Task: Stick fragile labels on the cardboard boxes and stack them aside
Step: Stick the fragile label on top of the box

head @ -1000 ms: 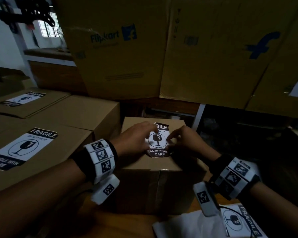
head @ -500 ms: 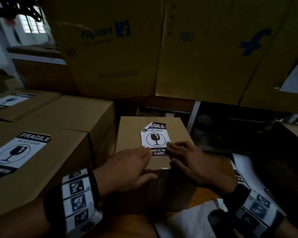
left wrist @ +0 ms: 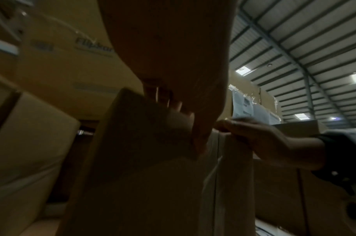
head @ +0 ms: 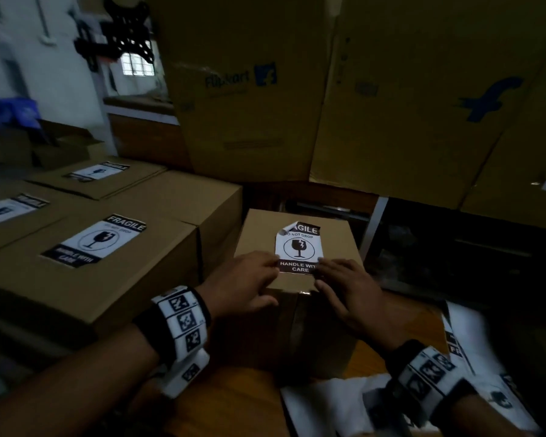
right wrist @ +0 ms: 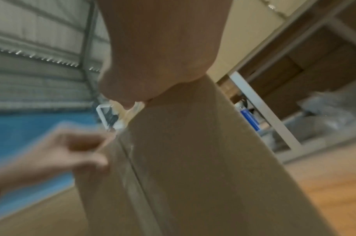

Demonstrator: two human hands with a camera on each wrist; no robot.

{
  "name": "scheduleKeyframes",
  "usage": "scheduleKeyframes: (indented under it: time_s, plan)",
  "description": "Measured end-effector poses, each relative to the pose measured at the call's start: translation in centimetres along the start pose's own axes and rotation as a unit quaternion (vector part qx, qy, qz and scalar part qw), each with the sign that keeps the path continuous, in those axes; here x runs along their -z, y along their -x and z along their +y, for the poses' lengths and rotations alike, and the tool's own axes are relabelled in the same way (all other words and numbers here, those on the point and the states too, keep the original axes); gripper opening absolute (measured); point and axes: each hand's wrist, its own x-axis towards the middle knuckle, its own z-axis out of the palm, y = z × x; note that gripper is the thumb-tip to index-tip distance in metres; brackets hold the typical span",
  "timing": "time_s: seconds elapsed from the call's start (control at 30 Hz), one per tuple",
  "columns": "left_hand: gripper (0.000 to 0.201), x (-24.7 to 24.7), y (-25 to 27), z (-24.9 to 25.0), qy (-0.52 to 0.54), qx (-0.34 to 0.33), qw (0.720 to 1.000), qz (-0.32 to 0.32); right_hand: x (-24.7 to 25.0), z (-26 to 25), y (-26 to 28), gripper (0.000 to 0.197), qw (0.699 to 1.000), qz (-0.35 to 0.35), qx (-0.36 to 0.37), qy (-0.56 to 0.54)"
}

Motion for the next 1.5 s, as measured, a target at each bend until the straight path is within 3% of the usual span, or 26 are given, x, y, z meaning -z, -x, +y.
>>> scheduleKeyframes:
  time_s: [0.07, 0.17, 0.27, 0.4, 0.5, 0.6, 0.67, 0.83, 0.93, 1.0, 1.1, 1.3, 1.5]
  plan:
    - [0.051, 1.1, -1.0, 1.2, -0.036, 0.004, 0.999, -0.011, -0.2, -0.5, -0.3, 0.083, 0.99, -0.08, 0.001, 0.112]
    - [0.094, 0.2, -2.5, 2.3, -0.031, 0.028, 0.997, -0.062, -0.1, -0.6, -0.8, 0.107, 0.979, -0.142, -0.004, 0.145]
    - [0.112, -1.9, -3.0, 2.3, -0.069, 0.081, 0.986, -0.129, 0.0, -0.3, -0.5, 0.09, 0.988, -0.108, -0.001, 0.108]
    - [0.107, -2.5, -2.7, 2.0, -0.095, 0.131, 0.98, -0.112, -0.5, -0.4, -0.1, 0.057, 0.998, 0.021, -0.028, 0.056]
    - [0.106, -2.6, -2.7, 2.1, -0.071, 0.152, 0.978, -0.125, -0.1, -0.9, -0.4, 0.035, 0.996, 0.013, -0.087, 0.034]
    - [0.091, -1.3, -3.5, 1.4, -0.024, 0.149, 0.975, -0.161, 0.6, -0.8, -2.1, 0.019, 0.981, 0.0, -0.188, -0.048]
    - [0.073, 0.0, -4.3, 0.7, 0.007, 0.134, 0.976, -0.172, 0.4, -0.4, -3.3, 0.017, 0.974, -0.021, -0.22, -0.056]
    - [0.027, 2.3, -7.2, 0.8, 0.01, 0.057, 0.995, -0.086, -0.7, 0.0, -3.7, 0.023, 0.977, -0.026, -0.211, 0.015]
    - [0.022, 1.2, -9.3, 0.9, 0.035, 0.039, 0.991, -0.12, -0.6, -0.2, -3.4, 0.025, 0.977, -0.026, -0.208, 0.025]
    - [0.035, -0.1, -10.2, 0.0, 0.037, 0.045, 0.986, -0.153, -0.5, -0.3, -3.4, 0.025, 0.978, -0.023, -0.205, 0.025]
    - [0.074, -1.2, -10.3, -1.8, -0.006, 0.077, 0.975, -0.208, -0.6, -0.5, -3.4, 0.027, 0.978, -0.028, -0.206, 0.023]
    - [0.083, -0.9, -11.5, -4.4, -0.037, 0.079, 0.971, -0.224, -1.0, -0.8, -4.1, 0.029, 0.978, -0.042, -0.201, 0.04]
    - [0.107, -0.7, -12.2, -5.7, -0.035, 0.112, 0.966, -0.228, -1.3, -1.3, -4.3, 0.029, 0.975, -0.044, -0.209, 0.062]
